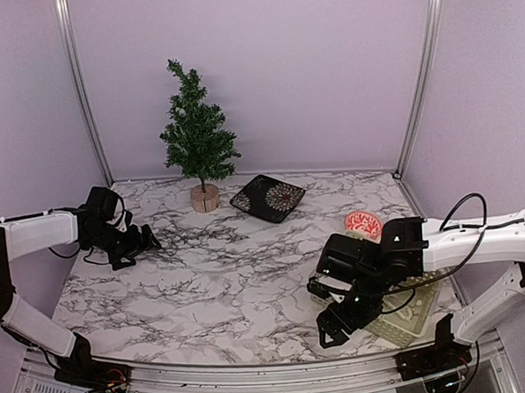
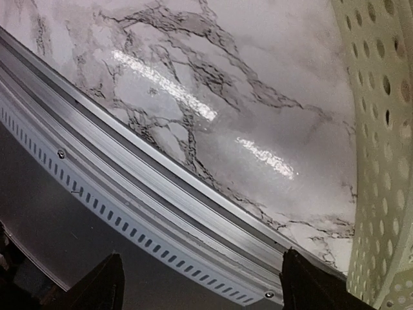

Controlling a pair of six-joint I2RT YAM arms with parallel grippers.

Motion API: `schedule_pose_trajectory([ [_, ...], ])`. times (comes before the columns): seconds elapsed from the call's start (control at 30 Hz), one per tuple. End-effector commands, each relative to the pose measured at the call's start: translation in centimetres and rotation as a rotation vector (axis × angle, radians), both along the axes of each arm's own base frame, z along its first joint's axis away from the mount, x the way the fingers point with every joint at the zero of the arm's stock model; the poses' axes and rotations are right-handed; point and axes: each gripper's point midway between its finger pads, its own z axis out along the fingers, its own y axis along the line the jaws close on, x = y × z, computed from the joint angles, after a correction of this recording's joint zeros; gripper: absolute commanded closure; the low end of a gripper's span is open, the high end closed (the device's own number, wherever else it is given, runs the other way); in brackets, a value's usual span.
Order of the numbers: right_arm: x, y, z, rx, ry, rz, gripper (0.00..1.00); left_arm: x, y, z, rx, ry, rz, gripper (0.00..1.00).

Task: Decorate the small christmas tree

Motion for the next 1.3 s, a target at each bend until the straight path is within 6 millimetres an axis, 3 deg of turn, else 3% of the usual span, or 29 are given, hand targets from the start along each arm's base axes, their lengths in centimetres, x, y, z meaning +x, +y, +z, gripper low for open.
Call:
schedule_pose_trajectory([
  [0.0,-1.8,-3.3,-2.3,-0.107,0.106,-0.221,0.18,0.4,-0.5,-0.3,-0.007,0.002,0.001,0.01],
  [0.1,-2.3,-5.8,-4.4,-0.166,0.109,-0.271,0.16,0.9,-0.5,-0.2,-0.003,-0.001,0.008,0.01],
  [0.2,-1.1,-8.3,-5.7,-0.209,0.091,-0.341,0.15,1.3,-0.6,-0.2,-0.003,-0.004,0.012,0.01],
  [0.43,5.8,-10.6,-5.4,-0.235,-0.055,-0.438,0.14,2.1,-1.1,-0.5,-0.005,0.004,0.002,0.01],
  [0.67,12.0,-10.2,-5.0,-0.187,-0.159,-0.46,0.14,4.0,-1.8,0.0,-0.026,-0.03,-0.011,0.01],
  [0.8,15.1,-11.1,-5.4,-0.231,-0.211,-0.452,0.14,6.0,-2.4,0.7,-0.051,-0.065,-0.014,0.01],
  [0.9,17.4,-11.8,-5.0,-0.221,-0.241,-0.468,0.14,8.4,-3.1,1.5,-0.105,-0.104,-0.018,0.02],
  [1.0,19.3,-12.4,-4.7,-0.206,-0.264,-0.468,0.15,12.1,-3.6,3.2,-0.15,-0.182,-0.031,0.04],
  [1.1,20.4,-11.0,-3.9,-0.144,-0.289,-0.415,0.15,16.1,-3.9,4.4,-0.211,-0.269,-0.037,0.06],
  [1.13,20.8,-10.5,-3.5,-0.116,-0.301,-0.399,0.15,17.2,-4.0,3.9,-0.236,-0.274,-0.034,0.07],
  [1.27,21.7,-8.2,-1.0,0.014,-0.33,-0.346,0.16,21.9,-3.7,4.7,-0.38,-0.379,-0.018,0.12],
])
